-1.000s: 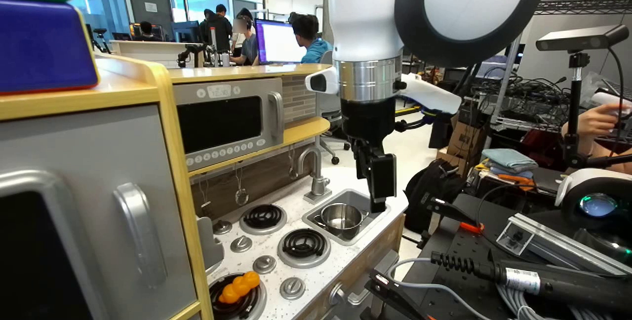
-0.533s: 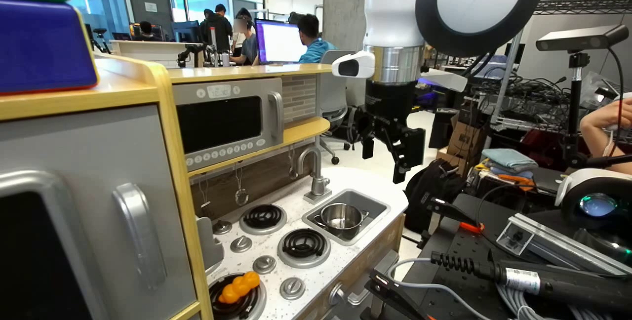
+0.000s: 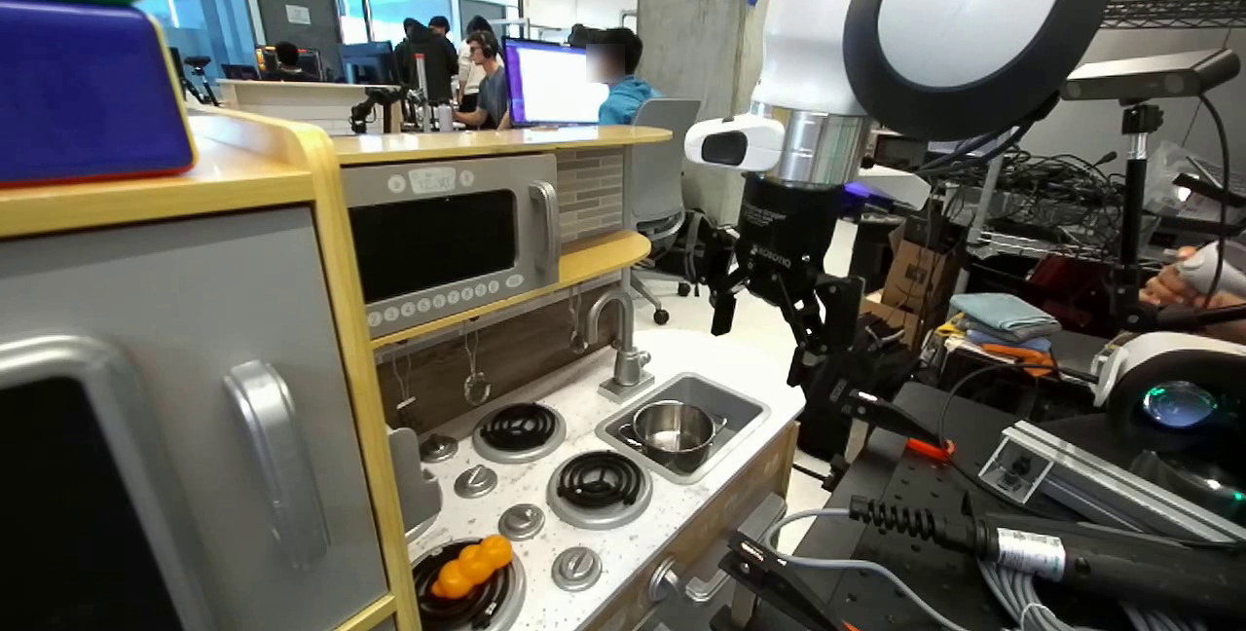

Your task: Pick up the toy from the stove and put it in the pot in the sink.

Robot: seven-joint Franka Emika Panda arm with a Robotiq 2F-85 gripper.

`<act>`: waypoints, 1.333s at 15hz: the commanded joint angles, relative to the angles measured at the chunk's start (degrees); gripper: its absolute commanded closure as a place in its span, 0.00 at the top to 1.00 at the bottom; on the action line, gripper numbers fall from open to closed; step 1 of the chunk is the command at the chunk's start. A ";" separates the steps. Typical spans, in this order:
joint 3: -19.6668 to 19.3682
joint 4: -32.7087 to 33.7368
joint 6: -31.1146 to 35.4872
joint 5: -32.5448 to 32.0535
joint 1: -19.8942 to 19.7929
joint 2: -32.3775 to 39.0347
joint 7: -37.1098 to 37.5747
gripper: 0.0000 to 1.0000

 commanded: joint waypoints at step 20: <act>2.01 28.40 8.68 -19.06 9.74 36.94 34.04 1.00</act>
